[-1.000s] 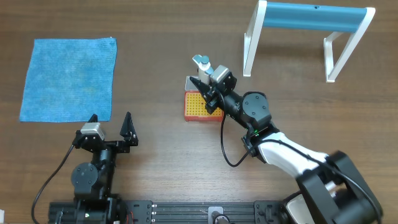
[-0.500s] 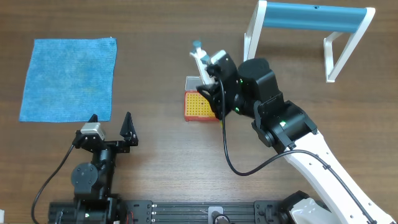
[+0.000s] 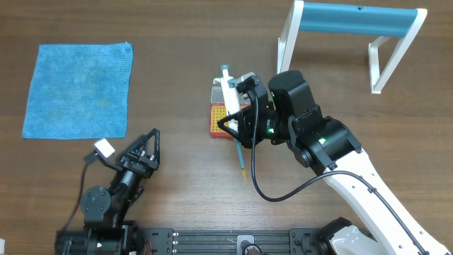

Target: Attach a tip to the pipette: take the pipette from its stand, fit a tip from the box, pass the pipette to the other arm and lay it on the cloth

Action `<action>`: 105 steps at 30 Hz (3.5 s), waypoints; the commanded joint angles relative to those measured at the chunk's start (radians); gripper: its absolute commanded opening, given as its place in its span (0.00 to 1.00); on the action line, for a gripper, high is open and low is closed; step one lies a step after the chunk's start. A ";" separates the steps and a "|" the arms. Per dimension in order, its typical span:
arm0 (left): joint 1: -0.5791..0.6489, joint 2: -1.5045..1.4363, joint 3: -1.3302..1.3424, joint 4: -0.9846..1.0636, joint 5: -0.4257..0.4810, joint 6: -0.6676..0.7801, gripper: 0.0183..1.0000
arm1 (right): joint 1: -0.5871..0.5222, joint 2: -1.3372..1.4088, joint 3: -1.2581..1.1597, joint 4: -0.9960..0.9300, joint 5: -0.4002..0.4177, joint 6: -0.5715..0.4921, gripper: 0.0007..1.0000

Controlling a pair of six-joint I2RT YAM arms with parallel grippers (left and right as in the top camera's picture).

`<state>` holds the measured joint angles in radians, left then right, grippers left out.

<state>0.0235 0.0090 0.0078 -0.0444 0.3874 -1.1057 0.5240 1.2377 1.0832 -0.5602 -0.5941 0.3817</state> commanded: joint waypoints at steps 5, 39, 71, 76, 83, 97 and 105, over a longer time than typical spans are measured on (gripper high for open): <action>0.003 0.043 -0.002 0.105 0.123 -0.351 1.00 | 0.003 -0.008 0.013 0.024 -0.086 0.078 0.08; -0.246 1.457 0.657 1.283 0.844 -0.056 1.00 | 0.003 0.005 0.013 0.038 -0.290 0.078 0.08; -0.273 1.457 0.659 1.365 0.798 -0.270 0.01 | 0.003 0.005 0.013 0.038 -0.290 0.078 0.79; -0.272 1.457 0.659 1.365 0.806 -0.266 0.01 | 0.003 0.005 0.013 0.038 -0.289 0.078 0.80; -0.240 1.457 0.658 0.991 0.930 -0.054 0.01 | -0.017 0.005 0.013 -0.015 -0.261 0.072 0.80; 0.247 1.457 0.659 0.856 0.777 0.023 0.01 | -0.135 0.005 0.013 -0.191 -0.202 0.055 0.80; 0.332 1.457 0.679 0.555 0.581 0.244 0.01 | -0.136 0.005 0.013 -0.179 -0.201 0.071 0.80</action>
<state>0.3408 1.4635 0.6666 0.5930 1.0424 -0.9874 0.3943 1.2472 1.0859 -0.7486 -0.8017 0.4480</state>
